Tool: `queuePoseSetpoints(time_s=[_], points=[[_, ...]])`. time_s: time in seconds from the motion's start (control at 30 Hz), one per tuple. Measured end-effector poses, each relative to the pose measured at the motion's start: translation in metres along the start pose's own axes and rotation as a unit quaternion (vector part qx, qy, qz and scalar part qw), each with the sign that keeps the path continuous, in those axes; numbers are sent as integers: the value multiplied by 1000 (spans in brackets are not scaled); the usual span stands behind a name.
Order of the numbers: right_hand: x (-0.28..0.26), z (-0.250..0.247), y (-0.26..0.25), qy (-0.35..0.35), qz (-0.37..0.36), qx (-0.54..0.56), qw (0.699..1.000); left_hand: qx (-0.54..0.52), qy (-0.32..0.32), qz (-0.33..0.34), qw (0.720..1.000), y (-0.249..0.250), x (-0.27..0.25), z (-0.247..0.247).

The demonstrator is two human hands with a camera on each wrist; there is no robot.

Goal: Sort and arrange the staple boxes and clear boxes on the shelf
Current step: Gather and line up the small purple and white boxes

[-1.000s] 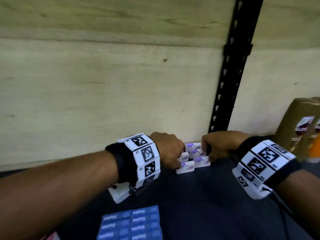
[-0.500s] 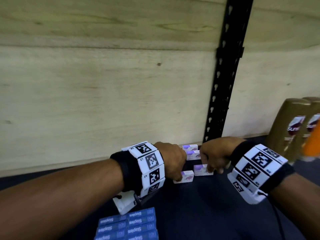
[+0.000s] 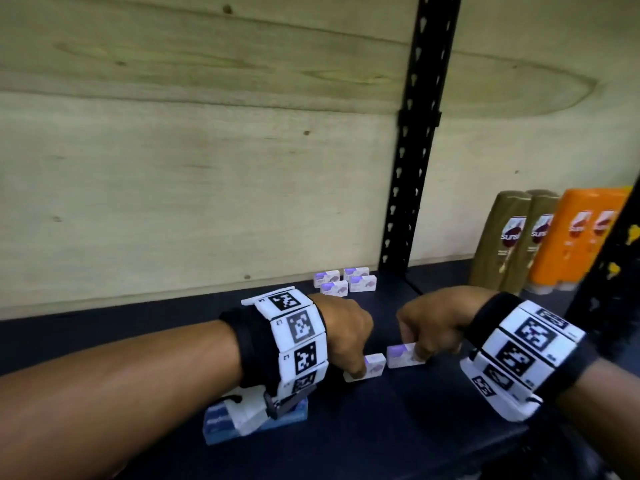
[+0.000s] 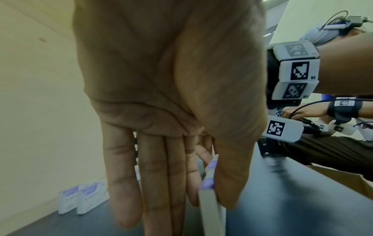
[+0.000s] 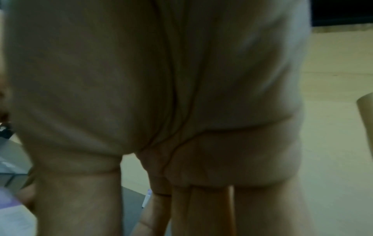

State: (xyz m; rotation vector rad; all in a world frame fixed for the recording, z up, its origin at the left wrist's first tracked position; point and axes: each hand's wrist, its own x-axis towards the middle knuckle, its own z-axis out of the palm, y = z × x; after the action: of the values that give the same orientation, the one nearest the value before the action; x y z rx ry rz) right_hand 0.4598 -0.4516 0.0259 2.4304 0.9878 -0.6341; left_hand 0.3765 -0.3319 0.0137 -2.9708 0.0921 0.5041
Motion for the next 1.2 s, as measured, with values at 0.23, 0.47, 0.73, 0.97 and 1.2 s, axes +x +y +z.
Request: queuePoseSetpoints(time_s=[0.23, 0.47, 0.73, 0.97, 1.2], points=[[-23, 26, 3, 42, 1, 48, 998, 21, 6, 1, 1000, 17, -13, 10], [-21, 34, 7, 67, -6, 95, 993, 20, -8, 18, 1000, 21, -8, 15], [-14, 36, 11, 81, -2, 111, 990, 31, -4, 29, 999, 16, -4, 16], [-12, 35, 12, 79, -1, 112, 991, 28, -4, 29, 999, 15, -5, 17], [-13, 34, 12, 65, 3, 119, 991, 32, -1, 12, 999, 20, -9, 16]])
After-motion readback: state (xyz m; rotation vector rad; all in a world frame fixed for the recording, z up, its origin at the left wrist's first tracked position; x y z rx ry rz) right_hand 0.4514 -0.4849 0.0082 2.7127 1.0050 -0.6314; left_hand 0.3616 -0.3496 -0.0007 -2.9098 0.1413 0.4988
